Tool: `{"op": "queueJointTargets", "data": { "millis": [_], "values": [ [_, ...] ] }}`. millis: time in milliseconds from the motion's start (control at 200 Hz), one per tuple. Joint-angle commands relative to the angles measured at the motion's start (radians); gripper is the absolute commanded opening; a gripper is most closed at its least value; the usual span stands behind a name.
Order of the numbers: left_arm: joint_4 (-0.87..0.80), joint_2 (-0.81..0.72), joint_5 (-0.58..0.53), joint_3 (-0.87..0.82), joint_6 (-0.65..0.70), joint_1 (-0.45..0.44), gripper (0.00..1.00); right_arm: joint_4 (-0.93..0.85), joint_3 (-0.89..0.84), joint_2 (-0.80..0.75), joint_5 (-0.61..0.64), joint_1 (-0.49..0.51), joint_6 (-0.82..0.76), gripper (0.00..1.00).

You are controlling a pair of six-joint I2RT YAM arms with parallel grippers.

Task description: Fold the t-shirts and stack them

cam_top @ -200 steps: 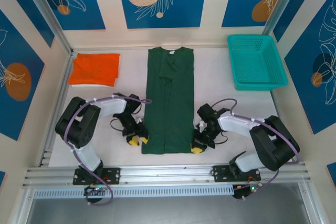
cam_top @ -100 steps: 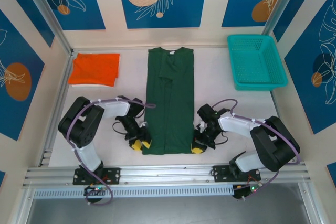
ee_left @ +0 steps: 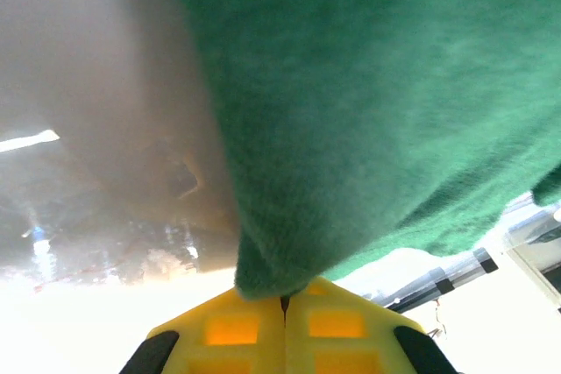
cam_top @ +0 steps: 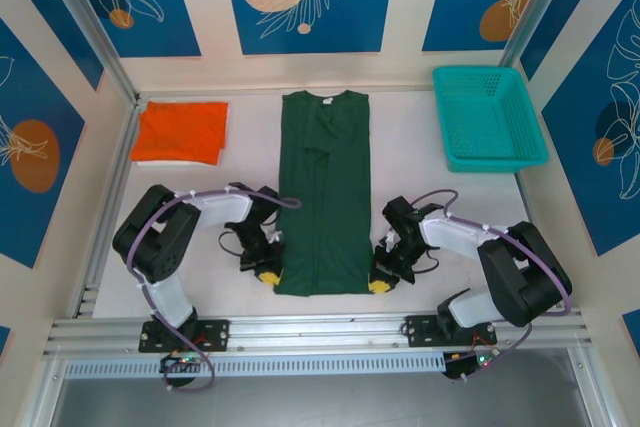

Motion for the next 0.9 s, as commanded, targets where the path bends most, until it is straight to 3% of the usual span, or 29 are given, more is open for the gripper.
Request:
{"op": "queueJointTargets", "data": {
  "millis": [0,195,455,590,730,895],
  "values": [
    [-0.113,-0.001,0.048,0.042,0.082,-0.011,0.00,-0.094,0.016,-0.017,-0.102,0.000,0.016,0.00],
    [-0.229,-0.033,0.095,0.100,0.131,-0.011,0.00,-0.179,0.042,-0.110,-0.112,0.016,0.044,0.00],
    [-0.268,0.047,0.035,0.346,0.138,0.044,0.00,-0.252,0.248,-0.089,-0.117,-0.173,-0.030,0.00],
    [-0.112,0.084,0.167,0.456,-0.025,0.098,0.00,-0.260,0.380,0.011,-0.144,-0.259,-0.037,0.00],
    [-0.099,0.158,0.070,0.665,-0.074,0.111,0.00,-0.243,0.530,0.153,-0.185,-0.332,0.000,0.00],
    [-0.179,0.227,-0.158,0.817,-0.177,0.183,0.00,-0.276,0.742,0.357,-0.177,-0.380,0.047,0.00]
  ]
}}
